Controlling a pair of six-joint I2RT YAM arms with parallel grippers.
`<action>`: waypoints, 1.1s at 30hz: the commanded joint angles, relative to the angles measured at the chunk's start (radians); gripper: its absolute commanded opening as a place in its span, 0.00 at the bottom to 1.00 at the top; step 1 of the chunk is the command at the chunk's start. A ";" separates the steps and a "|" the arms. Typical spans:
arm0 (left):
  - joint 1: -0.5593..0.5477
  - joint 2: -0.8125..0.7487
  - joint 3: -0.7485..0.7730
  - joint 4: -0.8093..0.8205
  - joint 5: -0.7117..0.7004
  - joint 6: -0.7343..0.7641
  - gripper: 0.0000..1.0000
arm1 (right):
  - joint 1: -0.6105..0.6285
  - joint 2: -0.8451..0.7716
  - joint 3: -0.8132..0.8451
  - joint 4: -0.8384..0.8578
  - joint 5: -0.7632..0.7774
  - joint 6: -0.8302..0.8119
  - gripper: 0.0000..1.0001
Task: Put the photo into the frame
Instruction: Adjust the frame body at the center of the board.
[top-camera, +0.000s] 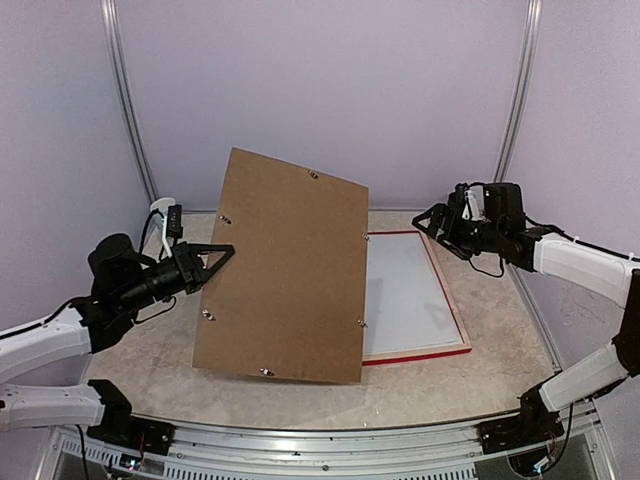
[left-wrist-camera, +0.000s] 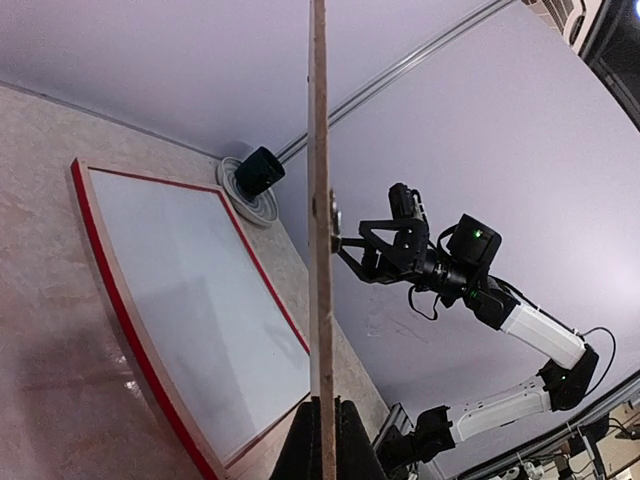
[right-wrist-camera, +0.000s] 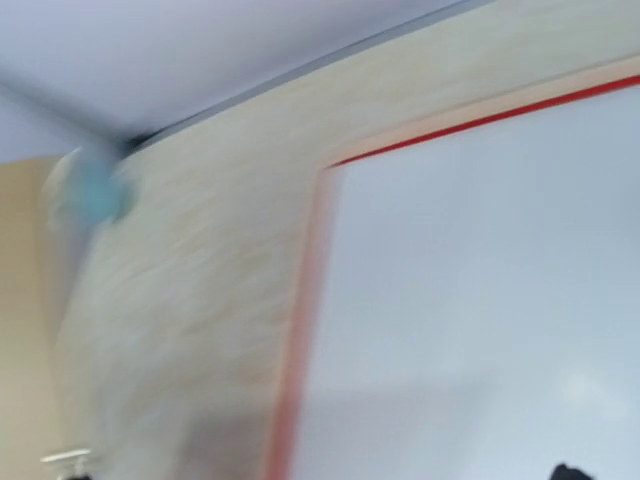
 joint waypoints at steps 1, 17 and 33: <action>-0.023 0.098 -0.020 0.417 0.023 -0.056 0.00 | -0.098 -0.001 -0.033 -0.136 0.119 -0.051 0.99; -0.114 0.631 0.055 0.866 -0.083 -0.252 0.00 | -0.251 0.240 -0.067 -0.048 0.026 -0.073 0.99; -0.122 1.028 0.154 1.068 -0.137 -0.451 0.00 | -0.253 0.360 -0.116 0.102 -0.174 -0.048 0.99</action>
